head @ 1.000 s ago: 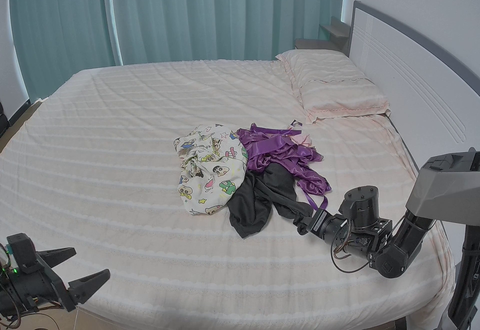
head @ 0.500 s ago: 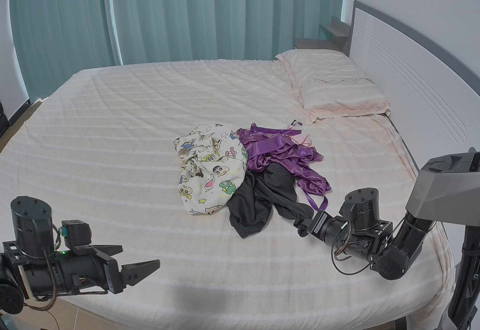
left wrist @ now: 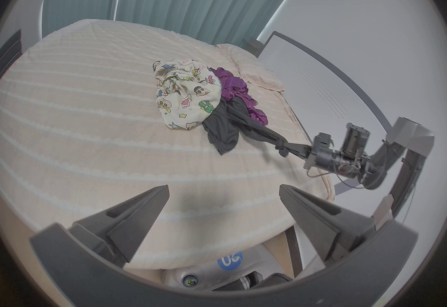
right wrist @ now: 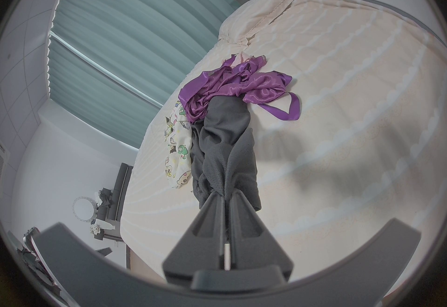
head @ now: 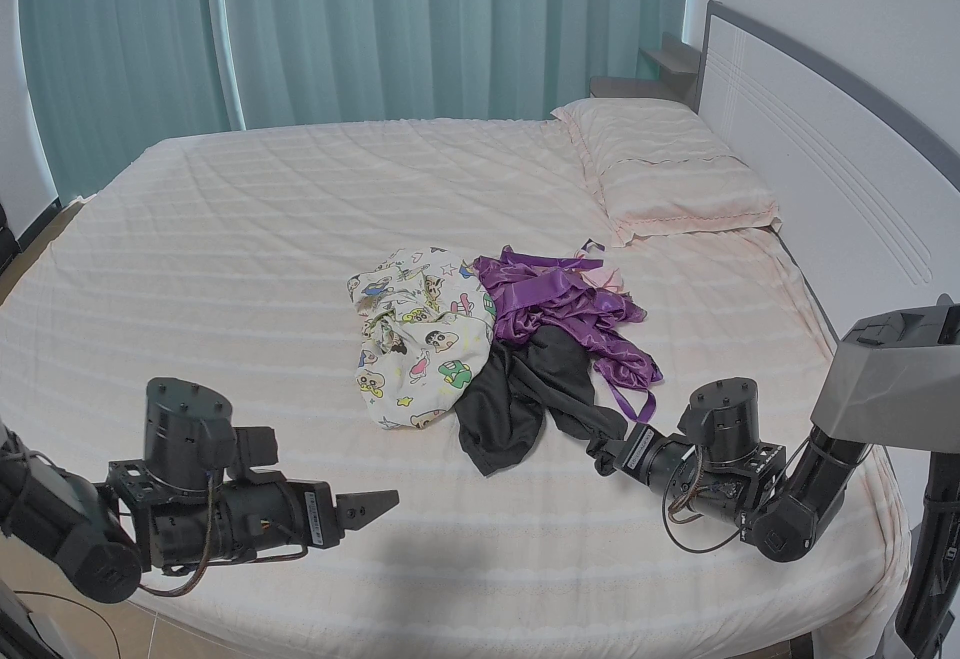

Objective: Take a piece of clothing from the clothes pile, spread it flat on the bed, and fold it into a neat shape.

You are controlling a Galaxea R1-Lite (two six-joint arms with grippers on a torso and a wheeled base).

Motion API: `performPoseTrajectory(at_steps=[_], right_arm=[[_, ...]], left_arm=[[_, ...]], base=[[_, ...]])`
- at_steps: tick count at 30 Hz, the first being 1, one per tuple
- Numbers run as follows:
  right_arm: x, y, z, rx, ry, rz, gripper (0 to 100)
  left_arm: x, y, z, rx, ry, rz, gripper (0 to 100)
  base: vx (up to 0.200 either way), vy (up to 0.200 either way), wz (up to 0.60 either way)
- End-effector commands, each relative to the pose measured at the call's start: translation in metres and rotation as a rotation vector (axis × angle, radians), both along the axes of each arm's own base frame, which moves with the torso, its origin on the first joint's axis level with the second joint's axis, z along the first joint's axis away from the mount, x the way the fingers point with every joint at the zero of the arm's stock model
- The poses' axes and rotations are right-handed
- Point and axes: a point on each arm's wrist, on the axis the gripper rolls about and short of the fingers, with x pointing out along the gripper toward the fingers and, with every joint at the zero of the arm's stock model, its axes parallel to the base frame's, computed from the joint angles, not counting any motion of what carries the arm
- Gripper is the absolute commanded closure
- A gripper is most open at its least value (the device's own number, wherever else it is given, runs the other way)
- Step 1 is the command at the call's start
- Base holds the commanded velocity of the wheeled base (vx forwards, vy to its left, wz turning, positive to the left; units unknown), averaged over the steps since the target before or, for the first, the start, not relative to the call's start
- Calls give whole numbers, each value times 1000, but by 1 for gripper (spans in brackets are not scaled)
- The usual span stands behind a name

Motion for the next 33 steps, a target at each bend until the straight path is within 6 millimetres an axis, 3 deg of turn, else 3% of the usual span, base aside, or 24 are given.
performPoseTrajectory(at_steps=[1, 6, 10, 14, 33], right_arm=[[-2, 1, -1, -2, 5, 6, 100], [-2, 1, 0, 2, -3, 6, 100], [-2, 1, 1, 4, -8, 3, 100], [-2, 1, 1, 5, -9, 3, 100], [-4, -1, 5, 11, -20, 3, 100]], left_arm=[[23, -16, -20, 33, 43, 31, 0], [41, -30, -35, 28, 47, 76, 0], [72, -48, -54, -10, 11, 169, 0], [88, -57, -74, -5, 32, 184, 0], [144, -110, -126, -28, -9, 161, 0]], base=[[0, 0, 0], [0, 0, 0], [0, 0, 0], [0, 0, 0], [0, 0, 0]])
